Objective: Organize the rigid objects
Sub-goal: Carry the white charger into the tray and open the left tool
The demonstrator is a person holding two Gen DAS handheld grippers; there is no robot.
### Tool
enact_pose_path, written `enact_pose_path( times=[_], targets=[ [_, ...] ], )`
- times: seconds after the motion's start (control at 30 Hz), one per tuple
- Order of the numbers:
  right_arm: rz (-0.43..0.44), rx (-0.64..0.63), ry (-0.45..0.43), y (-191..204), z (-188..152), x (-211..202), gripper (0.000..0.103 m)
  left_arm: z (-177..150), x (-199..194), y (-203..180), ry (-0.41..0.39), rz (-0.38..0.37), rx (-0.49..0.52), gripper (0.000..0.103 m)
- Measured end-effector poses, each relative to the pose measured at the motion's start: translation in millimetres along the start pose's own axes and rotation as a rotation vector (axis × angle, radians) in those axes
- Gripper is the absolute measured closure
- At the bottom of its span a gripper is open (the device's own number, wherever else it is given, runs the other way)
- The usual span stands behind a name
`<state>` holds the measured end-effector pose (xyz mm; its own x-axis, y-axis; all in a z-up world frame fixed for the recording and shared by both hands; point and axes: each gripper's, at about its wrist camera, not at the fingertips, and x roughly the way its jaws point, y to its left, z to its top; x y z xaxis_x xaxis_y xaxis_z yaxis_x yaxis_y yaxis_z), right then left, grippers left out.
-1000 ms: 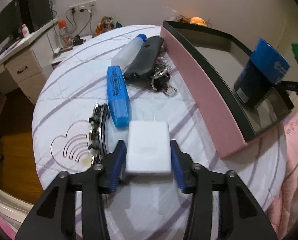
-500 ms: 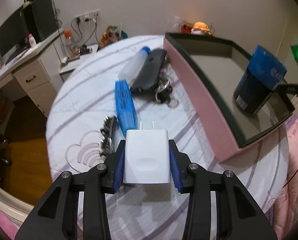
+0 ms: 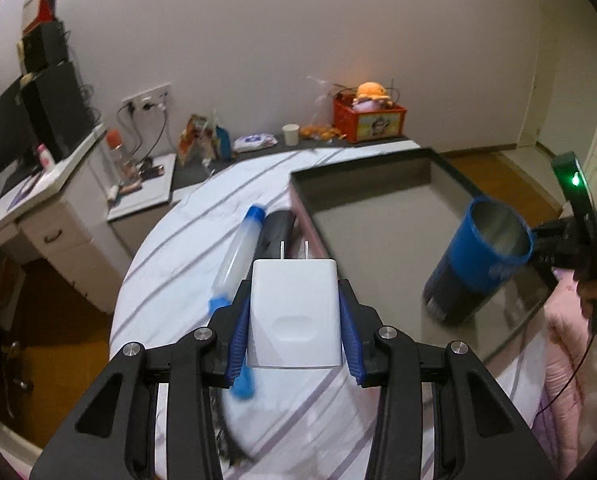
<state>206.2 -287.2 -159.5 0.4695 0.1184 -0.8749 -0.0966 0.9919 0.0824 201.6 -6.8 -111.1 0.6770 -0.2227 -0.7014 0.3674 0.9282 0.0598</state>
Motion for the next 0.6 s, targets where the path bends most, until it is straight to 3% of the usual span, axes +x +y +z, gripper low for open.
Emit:
enact_pose_path(
  times=[0.27, 0.33, 0.6],
  targets=[
    [0.0, -0.006, 0.004, -0.7, 1.1, 0.8, 0.089, 41.1, 28.1, -27.1, 0.022, -0.093, 0.054, 0.062],
    [-0.005, -0.009, 0.006, 0.9, 0.0, 1.5, 0.089, 48.1, 38.3, -33.7, 0.035, -0.08, 0.075, 0.062],
    [-0.006, -0.011, 0.006, 1.7, 0.2, 1.6, 0.089, 63.1, 94.2, -55.3, 0.131, -0.135, 0.09, 0.063]
  ],
)
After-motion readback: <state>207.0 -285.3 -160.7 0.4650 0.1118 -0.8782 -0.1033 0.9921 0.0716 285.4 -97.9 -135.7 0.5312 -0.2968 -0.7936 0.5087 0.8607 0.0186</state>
